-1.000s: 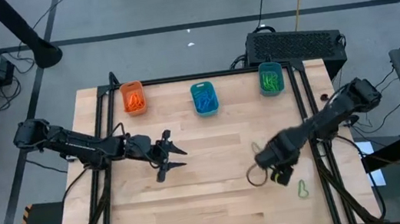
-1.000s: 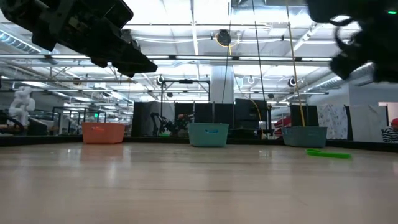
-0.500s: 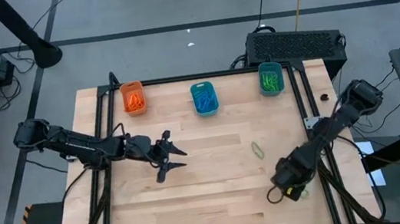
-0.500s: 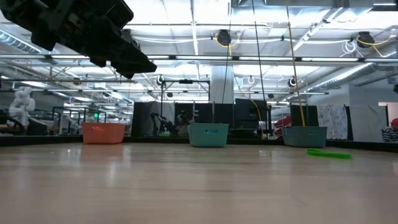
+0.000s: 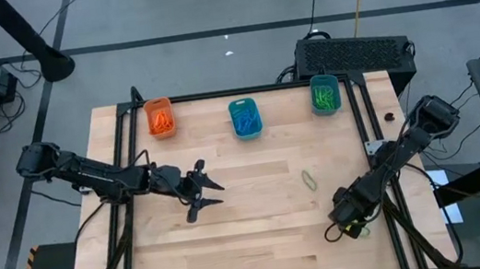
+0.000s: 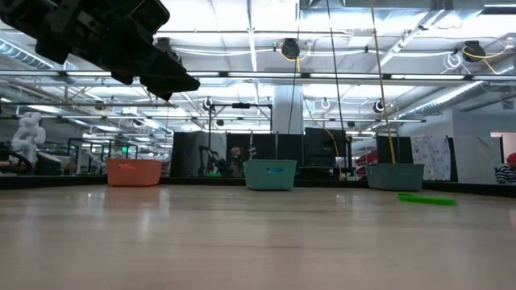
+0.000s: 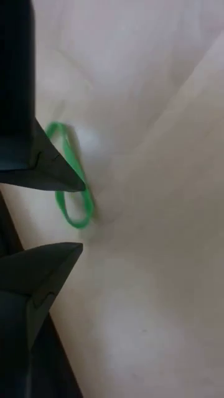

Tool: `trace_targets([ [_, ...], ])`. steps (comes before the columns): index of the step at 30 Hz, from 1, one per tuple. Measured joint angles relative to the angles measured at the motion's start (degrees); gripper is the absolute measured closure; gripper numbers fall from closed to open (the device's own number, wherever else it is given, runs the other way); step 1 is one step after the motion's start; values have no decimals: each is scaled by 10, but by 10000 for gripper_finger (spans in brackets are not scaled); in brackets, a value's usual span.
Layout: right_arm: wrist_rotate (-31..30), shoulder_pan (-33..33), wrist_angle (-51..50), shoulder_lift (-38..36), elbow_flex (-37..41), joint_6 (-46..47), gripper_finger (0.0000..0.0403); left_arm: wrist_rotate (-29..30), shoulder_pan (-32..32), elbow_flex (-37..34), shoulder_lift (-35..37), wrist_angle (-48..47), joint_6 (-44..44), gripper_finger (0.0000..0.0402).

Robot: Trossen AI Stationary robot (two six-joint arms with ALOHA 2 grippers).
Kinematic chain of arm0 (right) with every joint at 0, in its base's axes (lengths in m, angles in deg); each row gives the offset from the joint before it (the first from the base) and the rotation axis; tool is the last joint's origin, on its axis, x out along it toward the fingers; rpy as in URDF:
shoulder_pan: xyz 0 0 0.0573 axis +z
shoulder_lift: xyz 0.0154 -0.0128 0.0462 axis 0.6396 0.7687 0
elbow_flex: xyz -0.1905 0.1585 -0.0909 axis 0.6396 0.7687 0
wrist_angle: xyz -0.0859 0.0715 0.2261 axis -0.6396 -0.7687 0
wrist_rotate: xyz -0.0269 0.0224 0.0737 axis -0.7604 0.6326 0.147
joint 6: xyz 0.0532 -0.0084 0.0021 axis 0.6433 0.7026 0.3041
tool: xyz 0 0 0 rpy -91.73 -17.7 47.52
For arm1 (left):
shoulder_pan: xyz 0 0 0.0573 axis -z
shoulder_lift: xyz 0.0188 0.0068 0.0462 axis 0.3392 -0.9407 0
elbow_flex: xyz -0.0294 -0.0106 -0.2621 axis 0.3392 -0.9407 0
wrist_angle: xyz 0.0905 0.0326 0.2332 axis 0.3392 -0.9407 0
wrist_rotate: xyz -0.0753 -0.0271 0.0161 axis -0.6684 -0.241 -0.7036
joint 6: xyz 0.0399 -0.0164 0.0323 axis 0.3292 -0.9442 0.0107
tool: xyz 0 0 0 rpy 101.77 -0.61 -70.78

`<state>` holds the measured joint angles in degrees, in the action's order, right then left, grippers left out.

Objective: Sort rubber bands into baskets
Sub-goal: Put the green rubber band into the dark blue bin

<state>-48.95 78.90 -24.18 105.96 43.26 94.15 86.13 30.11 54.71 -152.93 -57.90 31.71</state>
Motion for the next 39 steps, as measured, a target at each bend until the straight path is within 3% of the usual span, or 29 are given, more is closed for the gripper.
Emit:
trace_targets([
  [8, 18, -1, 37, -1, 22, 11, 273, 0, 0, 0, 0, 0, 0, 217],
  [12, 24, 0, 49, -1, 23, 1, 313, 0, 0, 0, 0, 0, 0, 217],
  [16, 26, 0, 64, -1, 22, -10, 387, 0, 0, 0, 0, 0, 0, 217],
  [24, 19, -11, 57, -1, -27, -48, 400, 1, 0, 0, 0, 0, 0, 217],
  [32, -93, -70, 2, -1, -117, -159, 402, 2, 0, 0, 0, 0, 2, 217],
  [39, -197, -166, -132, -2, -184, -283, 402, 2, 0, 0, 0, 1, 5, 217],
])
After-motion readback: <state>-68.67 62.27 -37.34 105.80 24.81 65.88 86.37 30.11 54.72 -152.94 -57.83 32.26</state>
